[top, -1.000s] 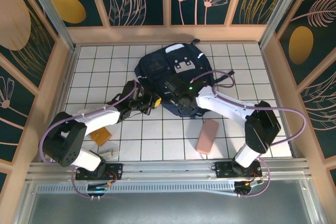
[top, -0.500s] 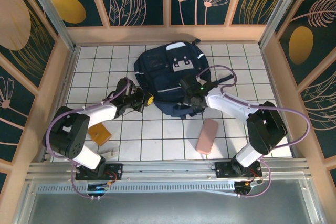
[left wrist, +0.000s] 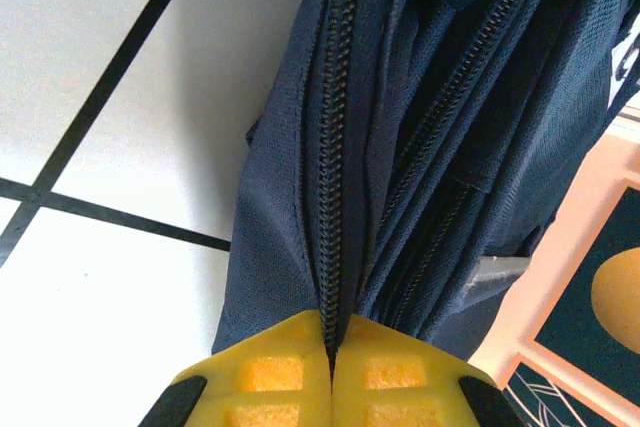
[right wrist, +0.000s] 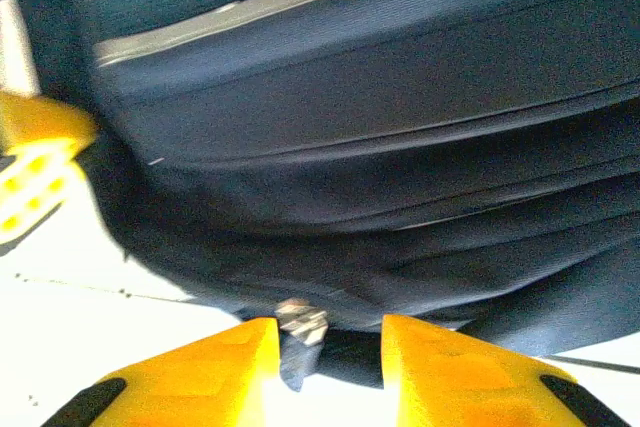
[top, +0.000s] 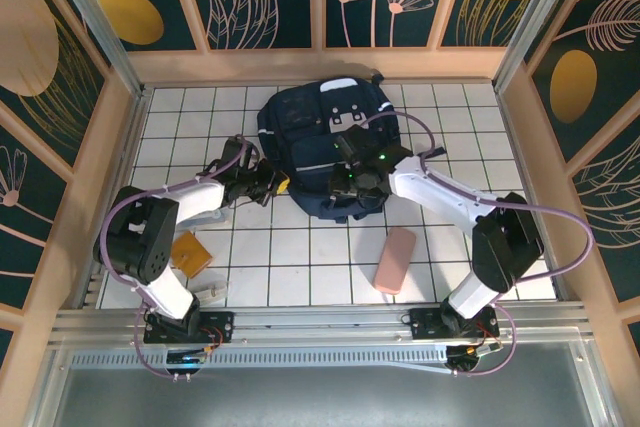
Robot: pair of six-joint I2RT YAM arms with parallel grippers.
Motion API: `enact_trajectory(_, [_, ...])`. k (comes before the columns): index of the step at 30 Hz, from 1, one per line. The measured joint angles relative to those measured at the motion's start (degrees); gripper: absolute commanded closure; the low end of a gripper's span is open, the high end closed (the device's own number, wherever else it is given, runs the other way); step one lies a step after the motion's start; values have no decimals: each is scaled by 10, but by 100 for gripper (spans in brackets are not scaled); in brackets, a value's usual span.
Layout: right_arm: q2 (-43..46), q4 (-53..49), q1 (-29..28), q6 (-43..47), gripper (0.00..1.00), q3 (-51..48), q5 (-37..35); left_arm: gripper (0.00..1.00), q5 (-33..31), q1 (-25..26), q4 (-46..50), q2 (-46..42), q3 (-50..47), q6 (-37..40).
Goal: Pack the student bag
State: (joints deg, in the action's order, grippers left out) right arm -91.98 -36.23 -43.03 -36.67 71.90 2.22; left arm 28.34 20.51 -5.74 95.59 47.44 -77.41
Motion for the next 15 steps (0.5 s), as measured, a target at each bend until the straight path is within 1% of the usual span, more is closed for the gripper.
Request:
enact_trajectory(3, [-3,-12,-26,-23,60,3,6,99,3,0,-2,-4,-10,-2])
enact_trajectory(4, [-7,-20,-34,-30,60,8,1,97,4,0,-2,-5,-14,-2])
enact_trajectory(5, [-12,-23,-40,-33,59,11,-3,94,6,0,-2,-5,-16,-2])
enact_trajectory(8, [-24,-28,-50,-44,60,12,-10,80,12,0,-3,-5,-18,-1])
enact_trajectory(10, [-26,-28,-50,-48,60,11,-16,73,14,0,-2,-5,-18,0])
enact_trajectory(13, [-26,-26,-49,-50,62,7,-22,64,14,0,2,-9,-18,3])
enact_trajectory(15, [-26,-19,-48,-54,63,-7,-22,60,14,0,7,-17,-19,4])
